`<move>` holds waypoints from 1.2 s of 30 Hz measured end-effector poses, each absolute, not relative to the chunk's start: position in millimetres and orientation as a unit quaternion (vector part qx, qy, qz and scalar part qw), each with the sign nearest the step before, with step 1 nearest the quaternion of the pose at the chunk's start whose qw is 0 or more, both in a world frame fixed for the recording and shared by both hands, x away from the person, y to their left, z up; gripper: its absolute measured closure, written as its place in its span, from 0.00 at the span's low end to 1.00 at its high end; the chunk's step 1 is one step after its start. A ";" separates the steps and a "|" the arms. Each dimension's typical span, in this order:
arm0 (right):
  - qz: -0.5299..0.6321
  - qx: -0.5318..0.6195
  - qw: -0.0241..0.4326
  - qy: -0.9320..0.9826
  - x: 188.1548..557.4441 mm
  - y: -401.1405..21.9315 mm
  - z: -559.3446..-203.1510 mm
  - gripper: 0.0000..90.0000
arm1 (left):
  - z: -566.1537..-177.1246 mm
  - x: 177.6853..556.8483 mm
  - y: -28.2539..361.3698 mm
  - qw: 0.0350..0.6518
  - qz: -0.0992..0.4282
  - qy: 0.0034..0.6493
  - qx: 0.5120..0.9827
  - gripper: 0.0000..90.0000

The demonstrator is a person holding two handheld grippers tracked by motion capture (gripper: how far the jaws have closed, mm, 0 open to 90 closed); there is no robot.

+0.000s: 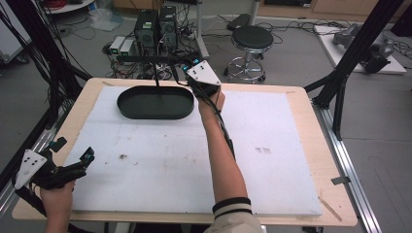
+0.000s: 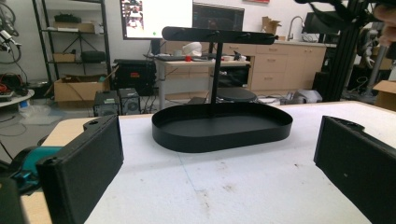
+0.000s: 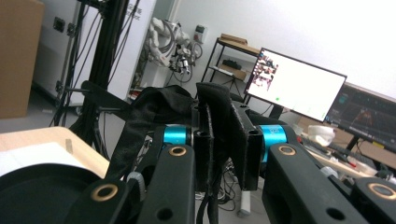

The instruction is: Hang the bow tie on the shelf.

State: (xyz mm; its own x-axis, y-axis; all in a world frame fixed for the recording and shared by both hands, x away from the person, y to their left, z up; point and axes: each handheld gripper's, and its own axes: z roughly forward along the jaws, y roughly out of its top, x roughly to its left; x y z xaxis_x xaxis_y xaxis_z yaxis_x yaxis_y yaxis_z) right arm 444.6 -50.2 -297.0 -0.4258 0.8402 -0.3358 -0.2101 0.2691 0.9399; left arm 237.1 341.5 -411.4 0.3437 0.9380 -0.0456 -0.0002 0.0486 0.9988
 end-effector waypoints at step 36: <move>0.529 0.351 0.419 0.649 519.4 -34.4 -361.7 0.70 | -423.4 236.3 362.1 0.601 0.379 0.448 0.543 0.02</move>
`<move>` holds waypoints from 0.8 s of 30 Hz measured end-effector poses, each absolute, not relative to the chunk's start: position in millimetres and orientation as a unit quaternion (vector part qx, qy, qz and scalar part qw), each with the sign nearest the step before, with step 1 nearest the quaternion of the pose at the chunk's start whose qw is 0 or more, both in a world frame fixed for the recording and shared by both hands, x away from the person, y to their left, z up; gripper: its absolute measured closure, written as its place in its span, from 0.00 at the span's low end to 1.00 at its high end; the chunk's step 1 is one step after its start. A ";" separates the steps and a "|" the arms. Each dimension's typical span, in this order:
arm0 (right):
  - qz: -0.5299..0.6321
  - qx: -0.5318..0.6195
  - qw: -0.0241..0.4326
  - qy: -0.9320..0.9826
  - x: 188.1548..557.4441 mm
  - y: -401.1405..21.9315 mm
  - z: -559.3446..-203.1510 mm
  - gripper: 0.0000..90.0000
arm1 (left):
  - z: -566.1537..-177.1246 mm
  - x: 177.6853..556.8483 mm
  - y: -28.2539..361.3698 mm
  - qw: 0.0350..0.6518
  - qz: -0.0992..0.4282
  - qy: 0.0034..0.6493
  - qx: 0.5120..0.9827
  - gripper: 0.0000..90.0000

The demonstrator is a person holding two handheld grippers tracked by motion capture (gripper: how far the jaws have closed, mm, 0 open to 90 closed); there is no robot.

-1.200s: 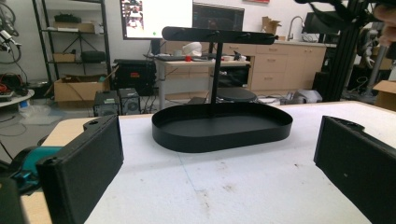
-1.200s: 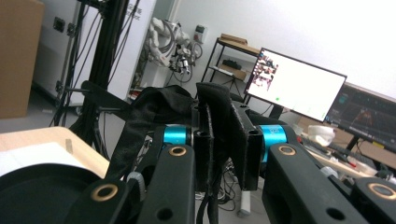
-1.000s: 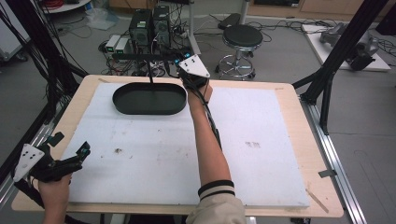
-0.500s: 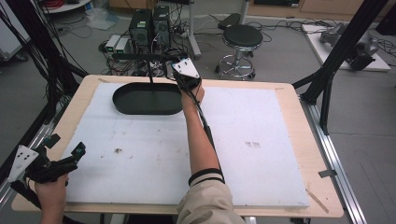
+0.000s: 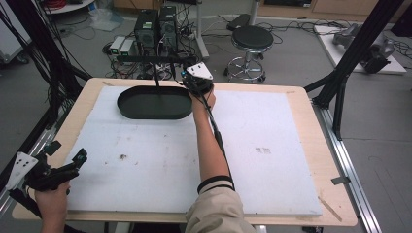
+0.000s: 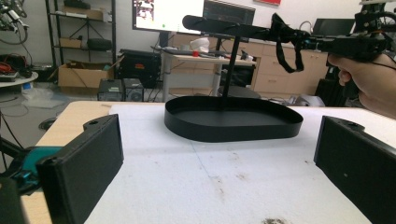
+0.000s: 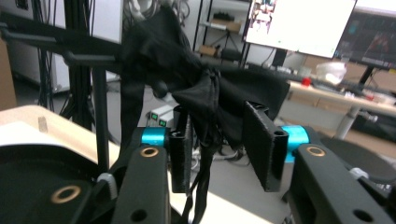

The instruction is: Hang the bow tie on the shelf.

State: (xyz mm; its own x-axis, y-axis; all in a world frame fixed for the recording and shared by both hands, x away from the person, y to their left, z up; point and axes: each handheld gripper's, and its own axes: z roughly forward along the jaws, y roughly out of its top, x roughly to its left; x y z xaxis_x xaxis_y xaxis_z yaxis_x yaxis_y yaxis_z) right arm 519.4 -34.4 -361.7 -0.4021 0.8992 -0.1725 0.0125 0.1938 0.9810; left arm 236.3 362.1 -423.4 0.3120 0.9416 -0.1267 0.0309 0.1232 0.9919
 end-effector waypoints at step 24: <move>0.521 0.370 0.409 0.652 499.6 -58.4 -357.2 0.33 | -420.0 234.8 358.3 0.607 0.378 0.441 0.542 0.02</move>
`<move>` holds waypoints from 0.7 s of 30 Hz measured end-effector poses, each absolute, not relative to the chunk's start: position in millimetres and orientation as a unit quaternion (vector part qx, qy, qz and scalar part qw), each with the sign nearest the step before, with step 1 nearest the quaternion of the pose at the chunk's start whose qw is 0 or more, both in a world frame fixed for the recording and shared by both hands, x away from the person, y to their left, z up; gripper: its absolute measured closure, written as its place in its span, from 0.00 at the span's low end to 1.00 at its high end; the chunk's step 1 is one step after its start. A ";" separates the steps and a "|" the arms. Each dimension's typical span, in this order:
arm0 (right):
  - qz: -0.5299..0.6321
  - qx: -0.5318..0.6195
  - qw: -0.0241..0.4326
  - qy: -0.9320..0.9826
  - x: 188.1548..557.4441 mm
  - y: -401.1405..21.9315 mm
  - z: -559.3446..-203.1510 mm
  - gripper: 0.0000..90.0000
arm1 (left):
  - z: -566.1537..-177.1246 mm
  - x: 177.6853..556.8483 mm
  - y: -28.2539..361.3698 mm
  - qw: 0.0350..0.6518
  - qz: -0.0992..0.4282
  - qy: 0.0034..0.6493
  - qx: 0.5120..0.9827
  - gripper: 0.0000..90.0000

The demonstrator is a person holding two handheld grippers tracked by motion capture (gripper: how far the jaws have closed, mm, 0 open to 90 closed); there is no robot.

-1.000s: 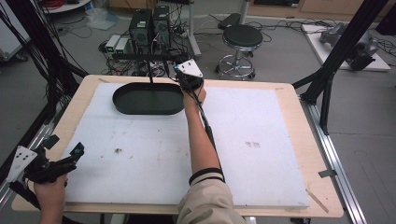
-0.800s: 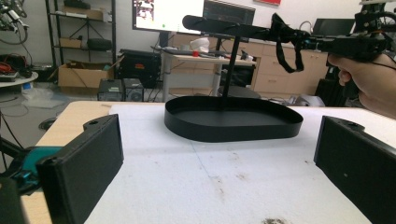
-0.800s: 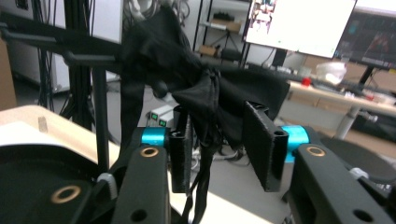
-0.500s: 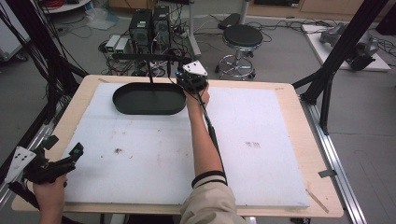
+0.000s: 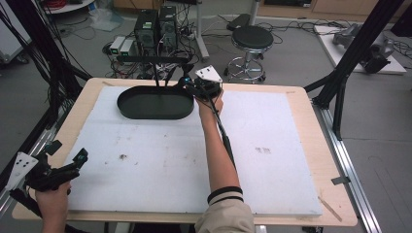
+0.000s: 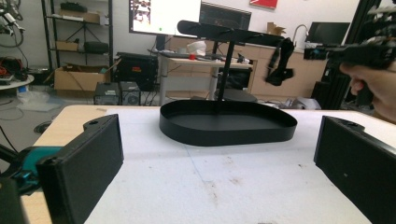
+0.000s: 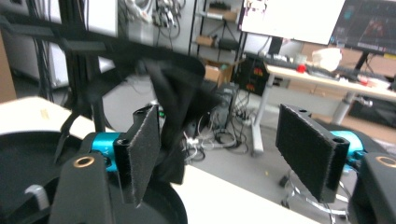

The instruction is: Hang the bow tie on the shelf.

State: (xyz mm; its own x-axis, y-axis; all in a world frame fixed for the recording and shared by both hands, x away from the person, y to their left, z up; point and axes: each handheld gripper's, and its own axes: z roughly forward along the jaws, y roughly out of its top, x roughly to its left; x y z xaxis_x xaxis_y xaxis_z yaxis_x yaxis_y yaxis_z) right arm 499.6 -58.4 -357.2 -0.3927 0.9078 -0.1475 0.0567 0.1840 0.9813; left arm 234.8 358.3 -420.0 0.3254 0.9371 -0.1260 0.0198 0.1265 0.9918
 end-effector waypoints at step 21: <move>0.579 0.354 0.386 0.625 387.8 -139.2 -267.9 0.12 | -413.5 235.0 348.2 0.612 0.365 0.433 0.551 0.02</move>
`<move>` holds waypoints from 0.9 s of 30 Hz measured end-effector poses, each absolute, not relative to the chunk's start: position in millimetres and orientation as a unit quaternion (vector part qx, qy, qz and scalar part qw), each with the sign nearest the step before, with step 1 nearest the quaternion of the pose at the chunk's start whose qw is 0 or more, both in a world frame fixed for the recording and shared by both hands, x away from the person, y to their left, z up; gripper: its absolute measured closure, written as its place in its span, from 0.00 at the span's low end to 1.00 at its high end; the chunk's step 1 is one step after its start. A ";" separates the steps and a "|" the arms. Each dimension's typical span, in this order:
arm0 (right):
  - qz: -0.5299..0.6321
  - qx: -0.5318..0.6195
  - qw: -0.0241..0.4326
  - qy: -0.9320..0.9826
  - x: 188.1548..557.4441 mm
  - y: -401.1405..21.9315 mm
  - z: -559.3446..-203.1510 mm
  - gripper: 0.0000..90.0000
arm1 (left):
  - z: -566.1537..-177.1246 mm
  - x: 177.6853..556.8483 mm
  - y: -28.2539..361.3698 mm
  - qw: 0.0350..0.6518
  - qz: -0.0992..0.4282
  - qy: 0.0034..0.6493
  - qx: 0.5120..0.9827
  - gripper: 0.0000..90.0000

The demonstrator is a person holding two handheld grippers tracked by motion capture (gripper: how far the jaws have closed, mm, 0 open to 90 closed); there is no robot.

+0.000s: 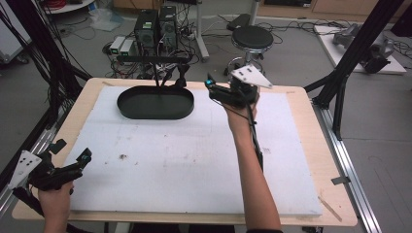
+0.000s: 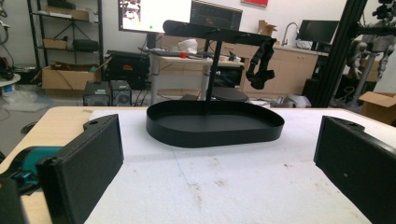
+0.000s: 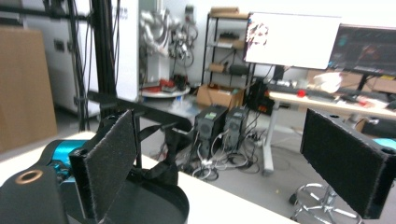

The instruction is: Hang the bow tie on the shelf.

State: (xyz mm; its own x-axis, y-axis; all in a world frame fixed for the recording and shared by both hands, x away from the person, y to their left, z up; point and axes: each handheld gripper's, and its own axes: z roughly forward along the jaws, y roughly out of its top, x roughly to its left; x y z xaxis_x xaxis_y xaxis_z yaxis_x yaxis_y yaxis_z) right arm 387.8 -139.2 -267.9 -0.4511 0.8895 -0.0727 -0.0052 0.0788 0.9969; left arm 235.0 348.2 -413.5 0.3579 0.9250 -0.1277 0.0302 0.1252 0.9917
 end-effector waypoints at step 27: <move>0.584 0.381 0.418 0.582 247.9 -287.6 -322.1 0.12 | -404.6 234.8 332.2 0.600 0.369 0.411 0.578 0.02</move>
State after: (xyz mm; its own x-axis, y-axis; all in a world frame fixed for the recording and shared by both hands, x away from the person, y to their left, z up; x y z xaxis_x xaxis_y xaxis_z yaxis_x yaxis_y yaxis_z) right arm 247.9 -287.6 -322.1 -0.3604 0.9318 -0.0423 -0.0458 0.0277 0.9986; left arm 234.8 332.2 -404.6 0.3899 0.9185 -0.0659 0.0315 0.0582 0.9978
